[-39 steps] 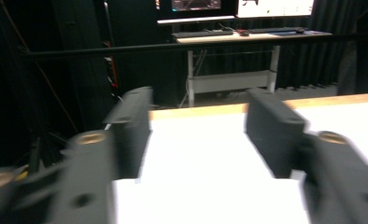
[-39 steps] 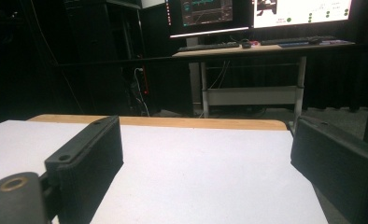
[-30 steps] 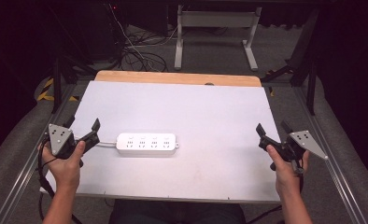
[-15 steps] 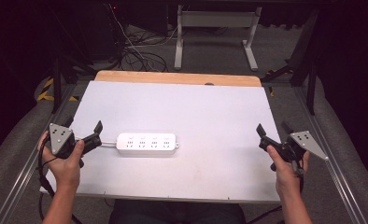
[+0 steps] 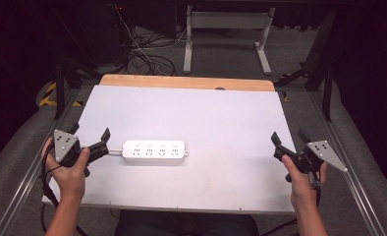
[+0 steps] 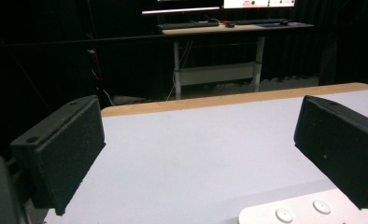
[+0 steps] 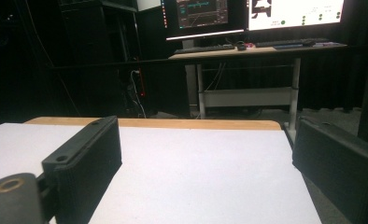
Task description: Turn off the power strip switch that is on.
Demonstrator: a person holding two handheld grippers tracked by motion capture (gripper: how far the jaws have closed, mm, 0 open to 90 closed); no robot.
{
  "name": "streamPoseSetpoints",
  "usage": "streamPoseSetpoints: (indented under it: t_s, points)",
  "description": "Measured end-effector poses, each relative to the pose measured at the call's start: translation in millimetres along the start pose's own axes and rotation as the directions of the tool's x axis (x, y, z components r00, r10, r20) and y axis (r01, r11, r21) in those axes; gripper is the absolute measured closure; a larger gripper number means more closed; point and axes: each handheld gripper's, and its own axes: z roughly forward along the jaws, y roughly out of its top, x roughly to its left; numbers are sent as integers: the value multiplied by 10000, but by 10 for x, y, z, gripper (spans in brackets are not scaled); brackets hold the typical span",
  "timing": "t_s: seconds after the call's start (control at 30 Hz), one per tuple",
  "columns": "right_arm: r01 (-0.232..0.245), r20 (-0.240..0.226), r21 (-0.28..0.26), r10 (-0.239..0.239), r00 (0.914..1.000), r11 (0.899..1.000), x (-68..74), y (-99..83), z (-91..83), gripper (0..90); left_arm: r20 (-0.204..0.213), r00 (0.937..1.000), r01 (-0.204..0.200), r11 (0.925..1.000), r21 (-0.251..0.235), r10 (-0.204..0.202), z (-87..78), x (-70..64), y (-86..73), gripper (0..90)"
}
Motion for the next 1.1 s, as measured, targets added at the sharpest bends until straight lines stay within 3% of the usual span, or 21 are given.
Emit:
streamPoseSetpoints:
  t_s: [1.1]
  points:
    - [-25,-80,138,26,10000,9999,2,-32,38,87,97,9999,70,9996,274,-73,49,67,-46,33]
